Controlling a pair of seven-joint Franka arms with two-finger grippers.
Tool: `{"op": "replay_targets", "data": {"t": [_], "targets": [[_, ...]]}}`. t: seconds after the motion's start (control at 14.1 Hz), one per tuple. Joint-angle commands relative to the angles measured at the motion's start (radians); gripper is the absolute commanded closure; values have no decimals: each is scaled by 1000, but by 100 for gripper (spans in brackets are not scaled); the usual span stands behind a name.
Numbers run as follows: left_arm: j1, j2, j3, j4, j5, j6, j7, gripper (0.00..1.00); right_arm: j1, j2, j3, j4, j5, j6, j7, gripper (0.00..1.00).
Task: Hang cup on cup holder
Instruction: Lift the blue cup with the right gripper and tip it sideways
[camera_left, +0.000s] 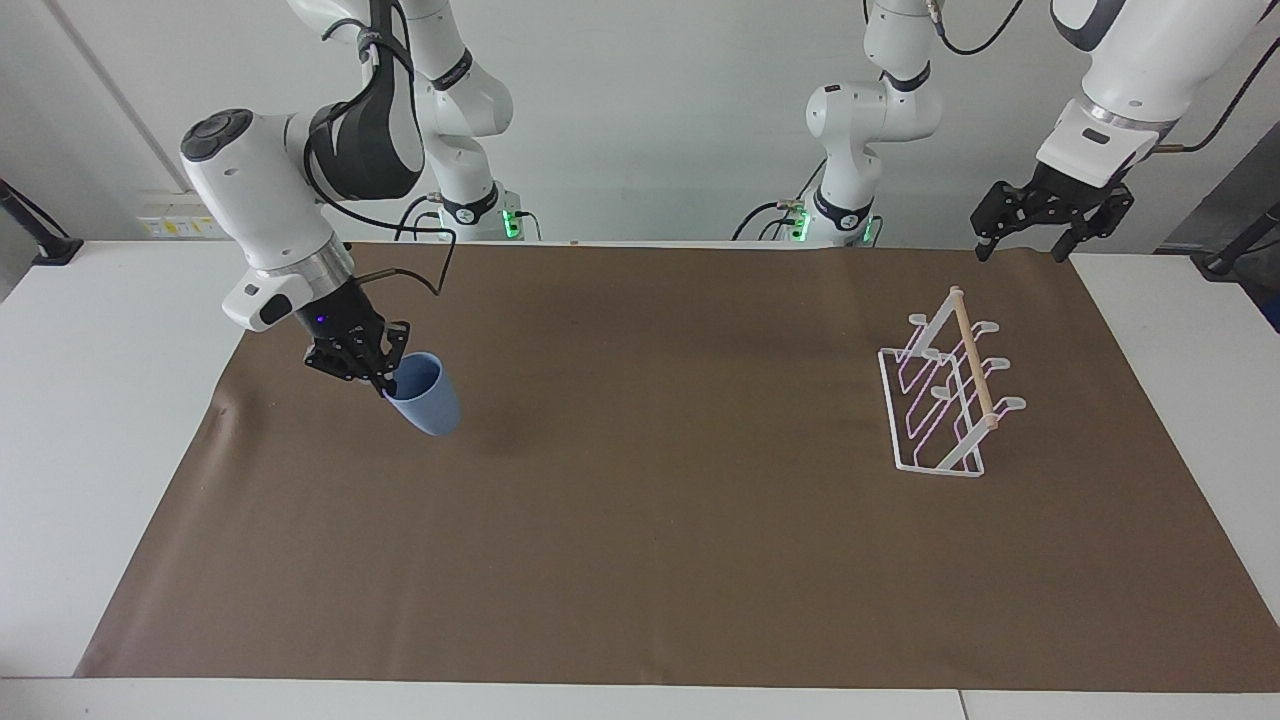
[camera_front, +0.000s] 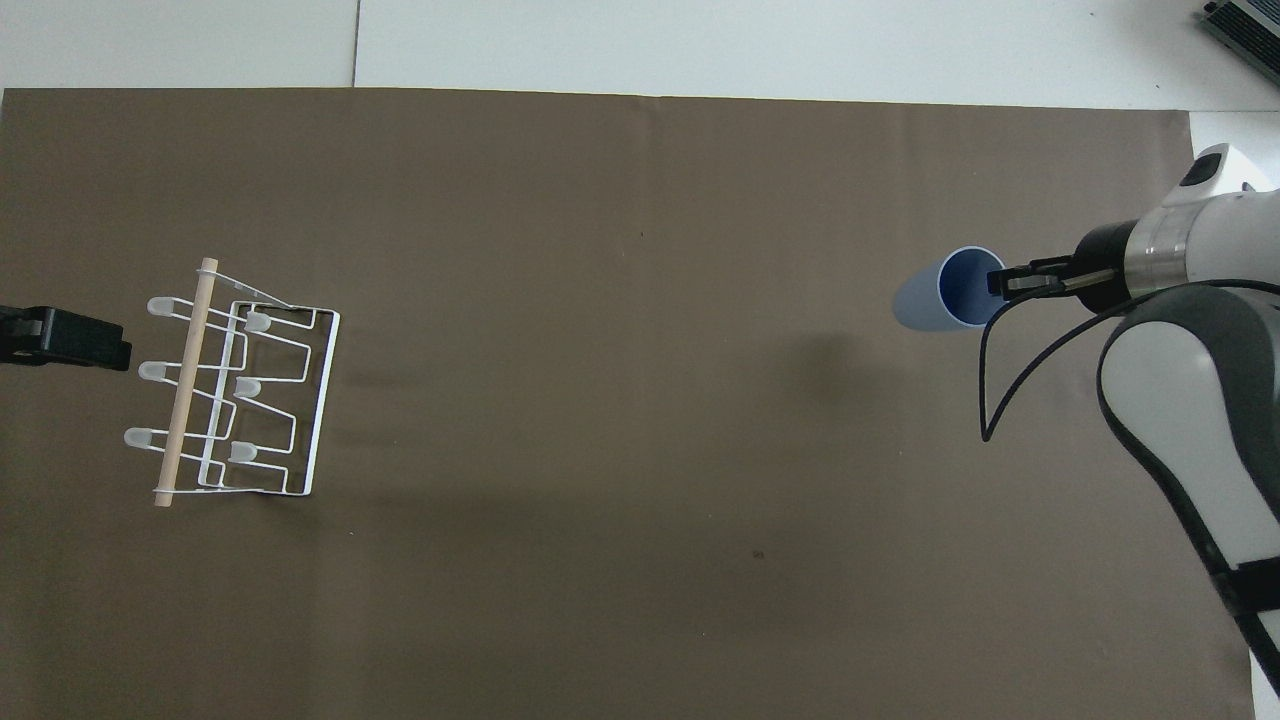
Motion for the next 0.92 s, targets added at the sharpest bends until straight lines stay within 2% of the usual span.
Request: {"op": "replay_targets", "data": {"t": [0.0,0.28,0.64,0.85], "targets": [[-5,-26,6,-28,22,17,-18,0,-11,-2,6,18,226,-26,-33,100],[0,-26,9,-27,22,15,-16,0,-11,-12,28,16,538,-64,-32,100],[-2,-38,18,-13,20,12,-13,0,-10,-40,54,-11,780,-118,-24,100],[-8,-45,13,-24,3,32,-7,0,-10,-77,89,-72,921,-135,11,100]]}}
